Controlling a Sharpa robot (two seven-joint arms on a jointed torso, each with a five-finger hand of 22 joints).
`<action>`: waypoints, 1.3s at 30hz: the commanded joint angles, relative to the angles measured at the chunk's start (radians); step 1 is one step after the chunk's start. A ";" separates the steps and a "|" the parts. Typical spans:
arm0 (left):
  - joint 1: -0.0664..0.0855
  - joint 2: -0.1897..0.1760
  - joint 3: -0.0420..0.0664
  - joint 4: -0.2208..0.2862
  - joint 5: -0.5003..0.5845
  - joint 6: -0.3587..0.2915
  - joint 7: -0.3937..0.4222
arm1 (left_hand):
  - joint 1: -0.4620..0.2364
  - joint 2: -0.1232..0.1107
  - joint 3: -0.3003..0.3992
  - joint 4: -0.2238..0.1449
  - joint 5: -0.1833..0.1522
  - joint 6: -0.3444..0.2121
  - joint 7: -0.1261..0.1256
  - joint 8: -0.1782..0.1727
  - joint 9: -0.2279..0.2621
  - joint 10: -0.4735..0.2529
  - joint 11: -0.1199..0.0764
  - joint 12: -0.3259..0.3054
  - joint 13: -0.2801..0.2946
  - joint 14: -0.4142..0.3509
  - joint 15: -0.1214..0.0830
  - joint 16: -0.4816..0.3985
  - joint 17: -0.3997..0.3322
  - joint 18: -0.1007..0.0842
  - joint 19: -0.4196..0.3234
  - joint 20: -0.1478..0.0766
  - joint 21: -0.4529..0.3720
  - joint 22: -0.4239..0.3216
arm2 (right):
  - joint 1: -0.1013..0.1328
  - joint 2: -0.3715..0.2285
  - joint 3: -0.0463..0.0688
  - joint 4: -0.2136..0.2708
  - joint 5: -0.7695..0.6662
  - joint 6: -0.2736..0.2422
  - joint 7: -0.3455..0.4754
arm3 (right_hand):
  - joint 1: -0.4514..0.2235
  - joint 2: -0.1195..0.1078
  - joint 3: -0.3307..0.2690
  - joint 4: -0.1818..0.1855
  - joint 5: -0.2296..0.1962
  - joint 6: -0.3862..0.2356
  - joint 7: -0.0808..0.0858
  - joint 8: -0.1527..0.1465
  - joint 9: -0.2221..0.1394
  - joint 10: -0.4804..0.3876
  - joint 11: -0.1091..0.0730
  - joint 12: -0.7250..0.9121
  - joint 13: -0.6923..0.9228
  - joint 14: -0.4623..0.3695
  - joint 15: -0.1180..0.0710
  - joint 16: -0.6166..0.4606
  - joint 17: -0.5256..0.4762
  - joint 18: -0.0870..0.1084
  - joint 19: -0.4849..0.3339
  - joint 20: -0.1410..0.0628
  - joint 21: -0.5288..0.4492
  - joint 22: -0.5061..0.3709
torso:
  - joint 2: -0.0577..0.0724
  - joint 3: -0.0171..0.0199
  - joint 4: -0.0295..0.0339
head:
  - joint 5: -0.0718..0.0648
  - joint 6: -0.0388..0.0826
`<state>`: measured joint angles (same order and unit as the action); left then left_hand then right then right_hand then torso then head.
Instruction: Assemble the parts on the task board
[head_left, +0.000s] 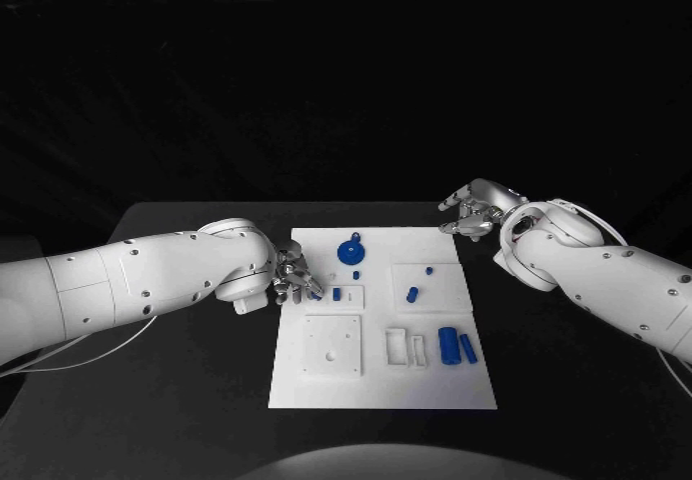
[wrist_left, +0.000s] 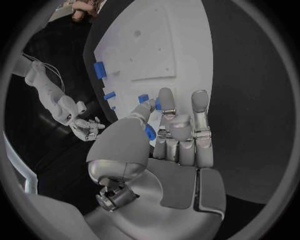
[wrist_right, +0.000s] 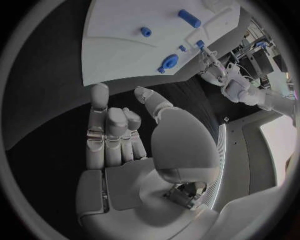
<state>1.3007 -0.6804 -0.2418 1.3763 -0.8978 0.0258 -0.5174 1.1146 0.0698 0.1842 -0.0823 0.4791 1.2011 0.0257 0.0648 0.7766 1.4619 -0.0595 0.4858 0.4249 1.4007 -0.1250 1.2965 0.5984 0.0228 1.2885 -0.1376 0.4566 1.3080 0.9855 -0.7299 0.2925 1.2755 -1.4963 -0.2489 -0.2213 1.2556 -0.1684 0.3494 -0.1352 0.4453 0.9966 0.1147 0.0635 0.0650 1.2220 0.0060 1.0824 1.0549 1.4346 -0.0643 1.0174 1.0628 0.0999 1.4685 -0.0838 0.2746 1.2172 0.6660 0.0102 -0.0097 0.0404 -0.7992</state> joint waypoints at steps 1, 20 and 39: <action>-0.002 0.004 0.000 0.000 -0.023 0.019 0.006 | 0.006 0.005 0.100 -0.098 0.002 0.039 -0.031 0.003 0.002 0.052 -0.009 0.005 -0.001 0.001 -0.002 -0.006 0.002 0.014 0.007 -0.001 0.004 0.017 | -0.001 0.000 0.000 0.002 -0.019 0.008 0.002 | -0.010 0.003 0.006 0.001 0.002 0.006 0.002 -0.001 -0.001 -0.003 -0.005 -0.005 -0.001 0.001 -0.004 -0.002 -0.001 0.007 0.032 -0.005 0.002 -0.001 | 0.000 0.0001 -0.0004 | -0.001 -0.001; -0.004 0.008 0.000 -0.012 -0.022 0.051 0.018 | 0.011 0.002 0.098 -0.098 0.001 0.040 -0.031 0.003 0.001 0.052 -0.009 0.007 -0.002 0.002 -0.001 -0.007 0.004 0.014 0.006 0.001 0.003 0.016 | -0.001 0.001 0.000 0.001 -0.020 0.011 0.002 | -0.010 0.003 0.007 0.001 0.002 0.007 0.002 -0.001 -0.001 -0.003 -0.005 -0.006 -0.002 0.001 -0.004 -0.005 -0.003 0.006 0.033 -0.005 0.001 -0.003 | 0.000 -0.0009 0.0002 | -0.002 -0.005; -0.004 0.010 0.000 -0.021 0.000 0.070 0.019 | 0.015 0.002 0.099 -0.099 0.004 0.040 -0.030 0.003 0.001 0.051 -0.009 0.006 -0.003 0.000 0.000 -0.007 0.004 0.014 0.004 0.002 0.003 0.017 | -0.001 0.002 0.000 -0.001 -0.020 0.012 0.002 | -0.010 0.003 0.007 0.001 0.002 0.007 0.002 -0.001 -0.001 -0.003 -0.005 -0.006 -0.002 0.001 -0.004 -0.005 -0.003 0.006 0.033 -0.005 0.001 -0.003 | 0.000 0.0005 -0.0011 | -0.001 -0.007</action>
<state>1.3002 -0.6733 -0.2402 1.3545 -0.9080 0.0740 -0.5011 1.1147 0.0698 0.1828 -0.0861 0.4792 1.2023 0.0244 0.0650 0.7772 1.4633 -0.0606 0.4895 0.4226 1.4022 -0.1223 1.2927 0.6010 0.0228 1.2885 -0.1376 0.4566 1.3075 0.9855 -0.7281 0.2925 1.2741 -1.5057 -0.2483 -0.2214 1.2556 -0.1684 0.3494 -0.1352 0.4453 0.9954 0.1159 0.0636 0.0650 1.2209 0.0049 1.0825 1.0540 1.4346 -0.0643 1.0174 1.0605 0.0999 1.4685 -0.0839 0.2746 1.2152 0.6661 0.0104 -0.0096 0.0387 -0.8053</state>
